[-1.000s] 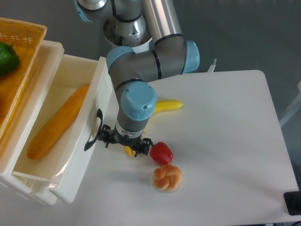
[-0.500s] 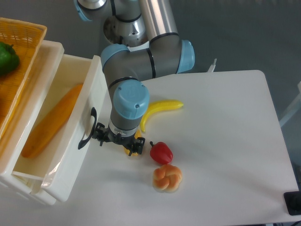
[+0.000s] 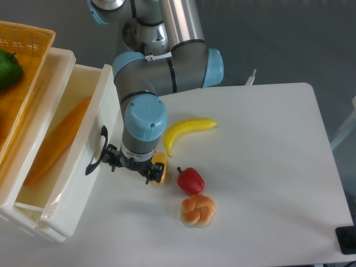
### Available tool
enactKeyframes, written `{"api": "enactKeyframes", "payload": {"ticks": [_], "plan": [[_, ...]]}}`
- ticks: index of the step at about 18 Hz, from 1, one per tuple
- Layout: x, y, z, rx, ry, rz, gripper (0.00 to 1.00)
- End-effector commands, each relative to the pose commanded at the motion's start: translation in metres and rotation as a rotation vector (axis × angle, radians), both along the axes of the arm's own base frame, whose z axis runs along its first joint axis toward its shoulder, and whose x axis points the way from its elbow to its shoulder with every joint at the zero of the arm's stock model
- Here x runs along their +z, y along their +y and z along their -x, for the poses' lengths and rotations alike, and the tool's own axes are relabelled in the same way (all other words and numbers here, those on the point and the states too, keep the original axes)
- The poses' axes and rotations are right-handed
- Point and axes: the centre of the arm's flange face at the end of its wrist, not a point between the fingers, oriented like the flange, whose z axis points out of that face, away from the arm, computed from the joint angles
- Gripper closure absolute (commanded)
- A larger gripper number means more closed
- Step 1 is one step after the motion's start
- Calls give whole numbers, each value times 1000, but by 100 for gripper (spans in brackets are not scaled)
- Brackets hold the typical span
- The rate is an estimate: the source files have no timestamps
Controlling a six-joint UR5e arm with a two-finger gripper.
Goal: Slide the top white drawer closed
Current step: 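Push the drawer front inward into the cabinet with the gripper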
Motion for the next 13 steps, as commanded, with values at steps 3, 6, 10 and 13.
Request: {"api": "enactKeyframes", "payload": {"ticks": [3,6,10,13], "plan": [[1,4,-6,-20,7,-6,0],[1,6,-11,-29,9,-7,0],[1,10,-17,-41,11,-10,0],[1,14,-24,-55,12,-9,0]]}}
